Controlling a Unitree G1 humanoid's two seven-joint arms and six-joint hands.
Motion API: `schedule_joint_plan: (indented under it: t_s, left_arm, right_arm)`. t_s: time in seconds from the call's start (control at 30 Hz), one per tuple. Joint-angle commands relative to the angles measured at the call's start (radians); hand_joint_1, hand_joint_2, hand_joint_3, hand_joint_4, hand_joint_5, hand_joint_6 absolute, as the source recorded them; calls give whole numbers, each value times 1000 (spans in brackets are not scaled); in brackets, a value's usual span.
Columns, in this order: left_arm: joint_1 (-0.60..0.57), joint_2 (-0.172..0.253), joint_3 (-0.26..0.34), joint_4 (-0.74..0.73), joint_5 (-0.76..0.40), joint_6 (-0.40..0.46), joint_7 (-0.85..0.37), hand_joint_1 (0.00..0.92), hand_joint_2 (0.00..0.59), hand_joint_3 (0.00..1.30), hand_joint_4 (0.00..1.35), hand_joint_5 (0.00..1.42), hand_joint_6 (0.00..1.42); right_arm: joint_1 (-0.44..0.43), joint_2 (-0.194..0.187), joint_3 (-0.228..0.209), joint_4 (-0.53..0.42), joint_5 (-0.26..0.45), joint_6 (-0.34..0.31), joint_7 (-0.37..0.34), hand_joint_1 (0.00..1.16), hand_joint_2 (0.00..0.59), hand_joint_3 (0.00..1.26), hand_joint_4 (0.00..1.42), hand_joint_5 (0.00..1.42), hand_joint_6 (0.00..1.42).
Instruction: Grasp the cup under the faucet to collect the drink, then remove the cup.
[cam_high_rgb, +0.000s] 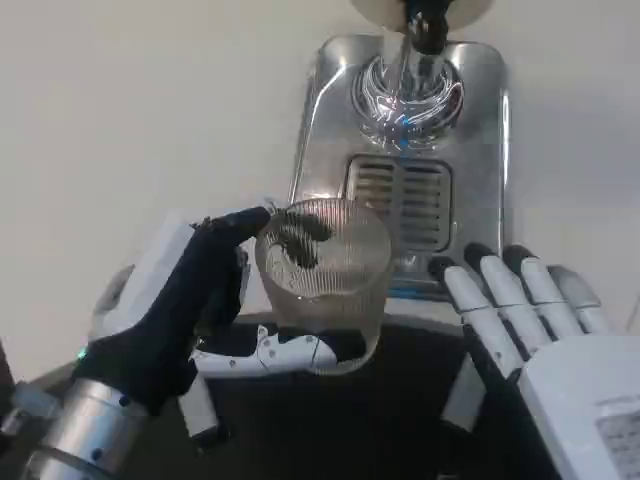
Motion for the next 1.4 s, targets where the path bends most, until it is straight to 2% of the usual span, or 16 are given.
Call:
schedule_joint_plan:
  t_s: [0.03, 0.3, 0.47, 0.57, 0.6, 0.63, 0.8, 1.0, 1.13, 1.4]
  left_arm:
    - [4, -3, 4, -15, -8, -7, 6, 633, 75, 1187, 1253, 1392, 1424]
    - [9, -6, 3, -18, -8, -4, 6, 639, 77, 1187, 1253, 1392, 1424]
    - [1, -12, -4, -14, -4, 1, 7, 640, 74, 1187, 1253, 1392, 1424]
    - [-9, -19, -7, -8, -2, 9, 9, 644, 71, 1187, 1253, 1392, 1424]
    - [1, -9, -5, 0, 5, 1, 0, 645, 70, 1187, 1253, 1392, 1424]
    - [-20, -26, -7, 2, 2, 15, 15, 646, 69, 1189, 1253, 1392, 1424]
    - [-113, -52, -2, 101, 23, 31, 59, 649, 68, 1196, 1253, 1402, 1424]
    - [-235, -62, -21, 245, 48, 12, 106, 650, 67, 1197, 1253, 1405, 1424]
    - [-293, -69, -38, 322, 61, -3, 134, 650, 67, 1198, 1253, 1405, 1424]
    - [-405, -92, -83, 471, 86, -26, 198, 650, 67, 1197, 1253, 1405, 1424]
  right_arm:
    - [21, 28, -6, -14, 15, 1, 10, 731, 249, 66, 11, 0, 33]
    - [32, 35, 4, -14, 11, 8, 15, 731, 249, 66, 11, 0, 33]
    - [38, 35, -13, -14, 31, 14, 13, 734, 250, 66, 11, 0, 33]
    - [42, 47, -31, -14, 71, 35, 25, 760, 256, 66, 11, 0, 33]
    - [0, 5, -18, 0, 44, 17, 12, 762, 256, 66, 11, 0, 33]
    - [44, 53, -38, -14, 93, 51, 32, 764, 257, 66, 11, 0, 33]
    - [60, 60, -54, -14, 180, 104, 53, 837, 260, 66, 11, 0, 45]
    - [24, 18, -87, -14, 283, 157, 98, 857, 263, 56, 11, 0, 60]
    - [-65, -35, -173, -14, 370, 208, 166, 861, 263, 56, 11, 0, 62]
    - [-156, -88, -266, -3, 489, 315, 238, 883, 276, 56, 11, 0, 65]
